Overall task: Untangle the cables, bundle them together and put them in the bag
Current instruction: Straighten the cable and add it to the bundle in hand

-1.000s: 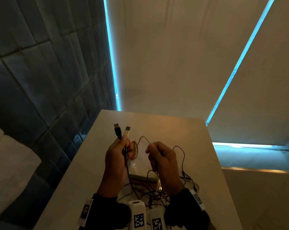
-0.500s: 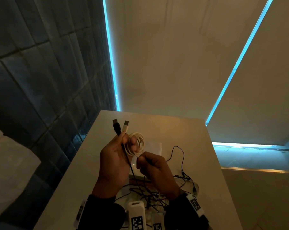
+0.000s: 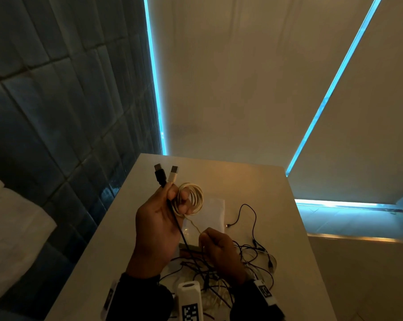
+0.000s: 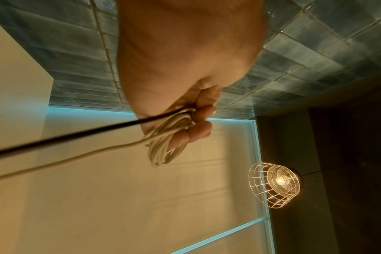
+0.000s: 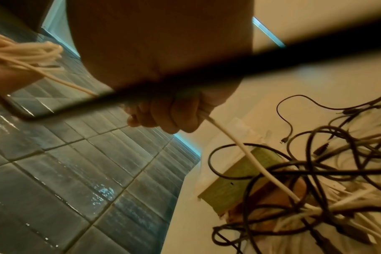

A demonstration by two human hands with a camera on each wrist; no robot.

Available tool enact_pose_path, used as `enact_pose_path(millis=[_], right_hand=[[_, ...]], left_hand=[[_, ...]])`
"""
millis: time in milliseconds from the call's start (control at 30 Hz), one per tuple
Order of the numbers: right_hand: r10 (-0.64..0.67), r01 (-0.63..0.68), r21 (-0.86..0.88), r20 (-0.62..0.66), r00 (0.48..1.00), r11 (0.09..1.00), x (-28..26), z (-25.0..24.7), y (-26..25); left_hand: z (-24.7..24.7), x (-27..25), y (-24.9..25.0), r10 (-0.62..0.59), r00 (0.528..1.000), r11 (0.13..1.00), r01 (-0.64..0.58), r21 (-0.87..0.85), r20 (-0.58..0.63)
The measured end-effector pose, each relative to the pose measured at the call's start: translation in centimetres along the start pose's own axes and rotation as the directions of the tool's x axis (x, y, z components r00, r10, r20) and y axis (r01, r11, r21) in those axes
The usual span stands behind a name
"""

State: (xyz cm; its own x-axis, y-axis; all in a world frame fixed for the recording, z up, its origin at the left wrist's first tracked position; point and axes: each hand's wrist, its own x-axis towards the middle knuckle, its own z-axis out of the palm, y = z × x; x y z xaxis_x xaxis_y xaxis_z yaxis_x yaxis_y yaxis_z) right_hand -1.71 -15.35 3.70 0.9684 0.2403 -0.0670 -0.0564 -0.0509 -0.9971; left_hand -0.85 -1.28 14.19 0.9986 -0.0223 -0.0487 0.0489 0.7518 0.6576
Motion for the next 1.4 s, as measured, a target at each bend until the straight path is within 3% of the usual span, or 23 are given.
enact_pose_path(millis=[567, 700, 800, 967, 1100, 1267, 1400], right_hand=[[0.081, -0.116, -0.148, -0.224, 0.971, 0.982, 1.0, -0.9, 8.4], [0.142, -0.175, -0.068, -0.338, 0.930, 0.982, 1.7, -1.2, 7.3], [0.108, -0.118, -0.004, -0.368, 0.923, 0.993, 2.4, -1.4, 4.0], [-0.131, 0.181, 0.133, -0.318, 0.939, 0.974, 1.9, -0.3, -3.8], [-0.320, 0.318, -0.042, -0.163, 0.933, 0.947, 1.2, 0.5, -6.5], [-0.224, 0.224, -0.029, -0.017, 0.974, 0.974, 0.4, 0.7, -6.2], [-0.090, 0.090, 0.006, 0.091, 0.992, 0.996, 0.5, 0.6, -5.1]], left_hand=[[-0.6, 0.4, 0.6, -0.027, 0.999, 0.993, 0.029, 0.118, -0.018], [-0.9, 0.8, 0.1, -0.006, 0.996, 0.967, 0.029, 0.255, -0.088], [-1.1, 1.1, -0.4, -0.001, 0.993, 0.941, 0.042, 0.335, -0.121], [-0.7, 1.4, -1.3, 0.011, 0.982, 0.907, 0.070, 0.416, -0.189], [-0.6, 1.4, -1.4, -0.002, 0.980, 0.915, 0.082, 0.395, -0.199], [-0.5, 1.1, -0.4, -0.061, 0.993, 0.987, 0.075, 0.140, -0.100], [0.2, 0.8, 0.1, -0.013, 0.999, 1.000, 0.014, 0.021, -0.051]])
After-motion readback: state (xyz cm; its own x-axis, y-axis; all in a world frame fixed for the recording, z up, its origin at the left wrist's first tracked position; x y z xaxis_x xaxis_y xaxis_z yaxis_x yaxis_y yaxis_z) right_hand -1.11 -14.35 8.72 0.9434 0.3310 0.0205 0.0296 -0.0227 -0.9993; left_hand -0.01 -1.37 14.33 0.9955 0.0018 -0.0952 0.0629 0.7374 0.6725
